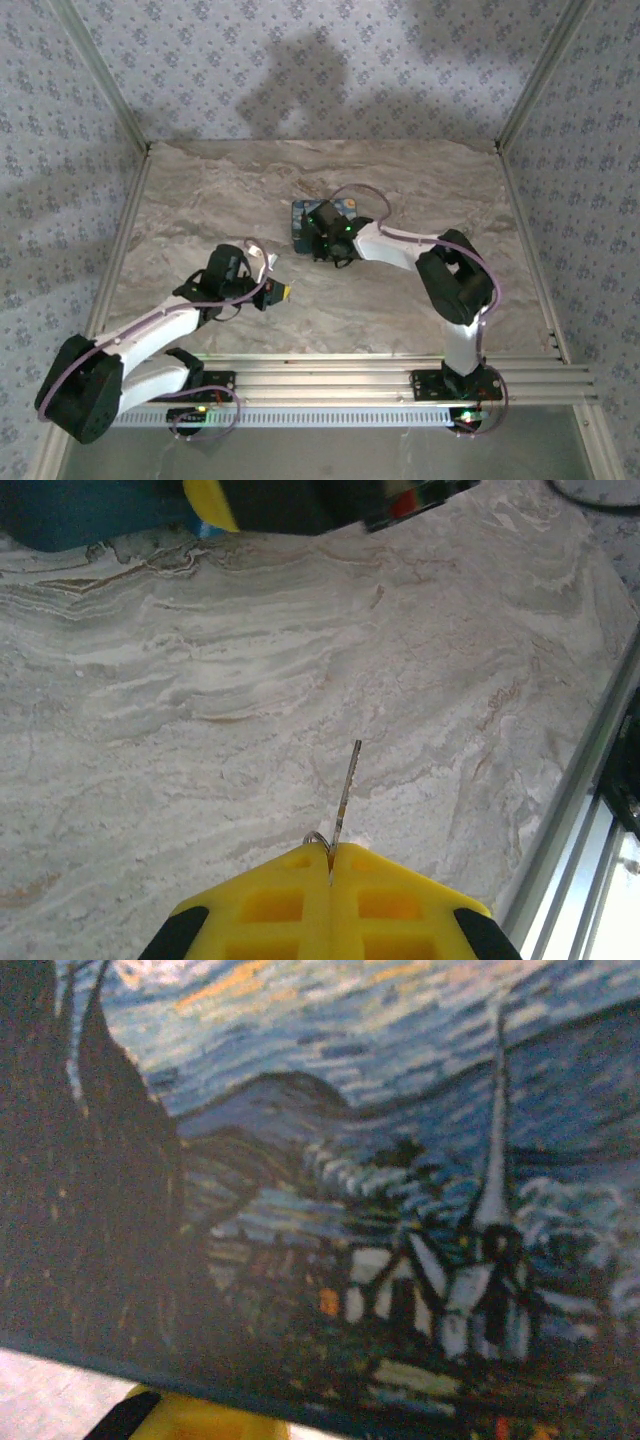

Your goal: Unlock the padlock with the key

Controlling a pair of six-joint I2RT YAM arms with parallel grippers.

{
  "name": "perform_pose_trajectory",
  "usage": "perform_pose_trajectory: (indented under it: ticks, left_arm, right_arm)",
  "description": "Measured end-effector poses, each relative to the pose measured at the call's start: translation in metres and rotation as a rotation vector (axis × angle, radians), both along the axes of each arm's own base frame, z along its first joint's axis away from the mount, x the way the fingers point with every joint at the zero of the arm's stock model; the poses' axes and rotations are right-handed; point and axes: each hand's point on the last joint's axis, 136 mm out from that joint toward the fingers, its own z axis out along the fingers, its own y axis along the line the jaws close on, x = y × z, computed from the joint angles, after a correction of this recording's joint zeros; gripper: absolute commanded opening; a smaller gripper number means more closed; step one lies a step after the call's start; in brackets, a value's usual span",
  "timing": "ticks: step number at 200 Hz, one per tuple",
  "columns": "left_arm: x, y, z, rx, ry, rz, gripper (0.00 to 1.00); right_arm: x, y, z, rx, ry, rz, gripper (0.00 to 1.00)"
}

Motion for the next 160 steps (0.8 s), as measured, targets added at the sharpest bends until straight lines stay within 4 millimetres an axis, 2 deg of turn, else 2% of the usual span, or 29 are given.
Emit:
perform_pose_trajectory:
  ticks: [55,115,160]
  left_arm:
    - [0.020,-0.014,-0.006,-0.002,-0.008,-0.005,0.00]
    - [0.033,-0.036,-0.005,0.004,-0.062,-0.028,0.00]
    - [0.042,-0.037,-0.014,0.033,-0.096,-0.024,0.00]
  right_arm:
    - [-0.007,0.000,0.033,0.217,0.107,0.049,0.00]
    - [-0.019,0.006,0.046,0.364,0.230,0.100,0.00]
    - [-0.023,0.006,0.055,0.452,0.294,0.131,0.00]
